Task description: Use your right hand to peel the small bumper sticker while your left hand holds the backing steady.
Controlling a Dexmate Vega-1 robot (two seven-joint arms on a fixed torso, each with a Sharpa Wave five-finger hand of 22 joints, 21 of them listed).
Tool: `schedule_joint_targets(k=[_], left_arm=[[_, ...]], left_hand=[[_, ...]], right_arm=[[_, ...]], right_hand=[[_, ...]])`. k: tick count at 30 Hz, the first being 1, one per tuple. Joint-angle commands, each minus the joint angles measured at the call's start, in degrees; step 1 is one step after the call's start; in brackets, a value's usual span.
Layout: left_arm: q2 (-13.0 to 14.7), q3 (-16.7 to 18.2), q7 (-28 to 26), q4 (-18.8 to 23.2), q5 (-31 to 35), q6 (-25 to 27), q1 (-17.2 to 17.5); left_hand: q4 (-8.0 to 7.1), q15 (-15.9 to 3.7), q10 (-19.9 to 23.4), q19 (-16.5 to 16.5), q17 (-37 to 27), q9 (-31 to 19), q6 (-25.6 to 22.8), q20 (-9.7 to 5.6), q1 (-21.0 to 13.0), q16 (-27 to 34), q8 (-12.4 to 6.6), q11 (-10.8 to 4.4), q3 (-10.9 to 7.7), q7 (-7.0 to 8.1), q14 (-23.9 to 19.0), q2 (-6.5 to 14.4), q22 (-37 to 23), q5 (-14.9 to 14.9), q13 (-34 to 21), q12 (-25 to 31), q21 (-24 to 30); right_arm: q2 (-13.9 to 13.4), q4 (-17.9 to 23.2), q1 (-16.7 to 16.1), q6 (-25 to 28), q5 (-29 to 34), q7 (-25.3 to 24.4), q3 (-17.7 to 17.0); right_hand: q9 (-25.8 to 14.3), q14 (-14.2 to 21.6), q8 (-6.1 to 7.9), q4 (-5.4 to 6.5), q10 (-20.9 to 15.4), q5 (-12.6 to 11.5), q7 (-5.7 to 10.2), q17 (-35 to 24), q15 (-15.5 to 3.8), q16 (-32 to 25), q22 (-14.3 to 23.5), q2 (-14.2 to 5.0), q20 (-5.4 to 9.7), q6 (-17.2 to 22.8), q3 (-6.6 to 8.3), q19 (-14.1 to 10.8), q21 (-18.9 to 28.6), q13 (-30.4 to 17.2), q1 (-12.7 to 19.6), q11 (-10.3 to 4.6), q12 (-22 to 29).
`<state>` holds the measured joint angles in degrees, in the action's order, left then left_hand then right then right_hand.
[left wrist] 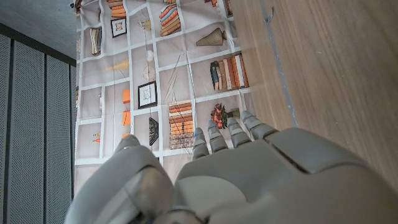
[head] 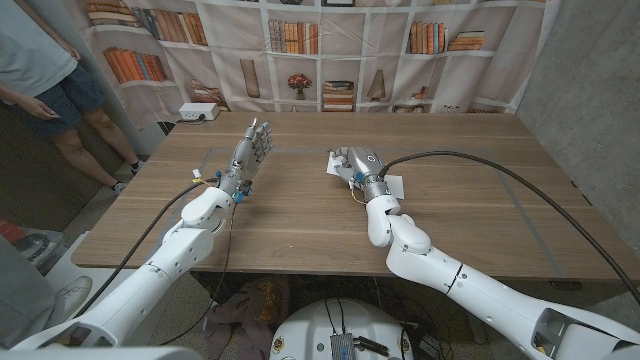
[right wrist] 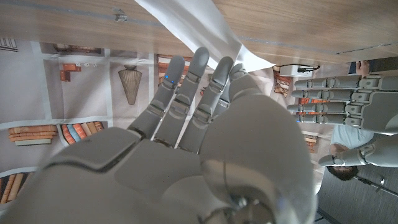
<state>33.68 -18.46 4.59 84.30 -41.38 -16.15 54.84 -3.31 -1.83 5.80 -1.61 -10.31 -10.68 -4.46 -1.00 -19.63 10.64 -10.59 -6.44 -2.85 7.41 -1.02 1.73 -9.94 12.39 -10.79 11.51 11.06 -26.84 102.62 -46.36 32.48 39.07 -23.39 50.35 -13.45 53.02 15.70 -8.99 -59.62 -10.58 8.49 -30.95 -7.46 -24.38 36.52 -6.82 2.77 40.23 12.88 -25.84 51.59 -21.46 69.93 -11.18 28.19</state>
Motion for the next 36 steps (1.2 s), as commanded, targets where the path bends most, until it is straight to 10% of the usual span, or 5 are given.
schedule_joint_targets(k=[1,16,25,36], left_arm=[[1.56,-0.87,-1.15,2.08,2.17,1.78,-0.24],[3.48,-2.05,-2.47,5.17,5.57,3.01,-0.03],[5.73,-2.82,-1.75,6.32,7.39,4.89,-0.56],[5.76,-3.87,-2.21,7.12,8.49,6.66,-1.68]], left_hand=[[1.24,-3.05,0.17,0.41,0.01,-0.14,1.29,0.51,-1.96,-0.09,-0.25,-0.59,-0.30,-0.34,0.25,-0.29,-0.11,-0.08,-0.22,0.25,-0.05],[5.07,-2.68,-4.00,2.38,-0.08,-0.59,-2.46,0.98,-8.14,-0.77,-1.70,-0.76,-1.24,-0.66,4.31,-1.09,-0.19,-0.13,-0.38,-0.75,-0.36],[7.47,-1.93,-6.87,3.60,-0.16,-1.62,-16.09,0.88,-12.81,-0.29,-6.53,0.24,-2.57,-5.19,6.79,0.36,-0.26,-0.31,-0.46,-0.18,-0.08],[8.58,-1.59,-8.40,4.08,-0.15,-1.67,-19.27,1.25,-14.89,-0.38,-7.36,0.24,-3.25,-5.31,7.97,0.88,-0.25,-0.55,-0.45,-0.28,-0.07]], right_arm=[[-0.06,-0.81,0.71,-1.41,-1.32,-2.80,-1.16],[-0.43,-2.61,2.68,-3.58,-0.69,-5.40,-1.50],[-0.27,-3.68,4.20,-4.04,1.34,-6.26,-0.80],[0.17,-4.38,4.91,-4.70,2.75,-6.41,-0.02]], right_hand=[[-0.26,0.61,0.13,-0.02,-0.66,-0.01,-0.25,-0.21,-6.44,-0.37,0.32,0.06,8.46,0.40,-0.15,0.08,0.52,-0.04,0.70,0.07,0.17],[-0.30,0.63,-0.07,0.22,-0.57,-0.09,-0.04,-0.46,-6.42,-0.12,0.81,-0.07,8.36,0.07,-0.22,0.86,1.48,-0.09,0.67,0.04,-0.05],[-0.33,0.57,-0.18,0.34,-0.51,-0.11,0.20,-0.61,-6.42,0.04,1.08,-0.11,8.35,-0.11,-0.28,1.30,2.03,-0.17,0.60,0.06,-0.15],[-0.36,0.41,-0.30,0.42,-0.38,-0.13,0.42,-0.75,-6.42,0.25,1.34,-0.13,8.36,-0.31,-0.34,1.84,2.54,-0.25,0.57,0.07,-0.28]])
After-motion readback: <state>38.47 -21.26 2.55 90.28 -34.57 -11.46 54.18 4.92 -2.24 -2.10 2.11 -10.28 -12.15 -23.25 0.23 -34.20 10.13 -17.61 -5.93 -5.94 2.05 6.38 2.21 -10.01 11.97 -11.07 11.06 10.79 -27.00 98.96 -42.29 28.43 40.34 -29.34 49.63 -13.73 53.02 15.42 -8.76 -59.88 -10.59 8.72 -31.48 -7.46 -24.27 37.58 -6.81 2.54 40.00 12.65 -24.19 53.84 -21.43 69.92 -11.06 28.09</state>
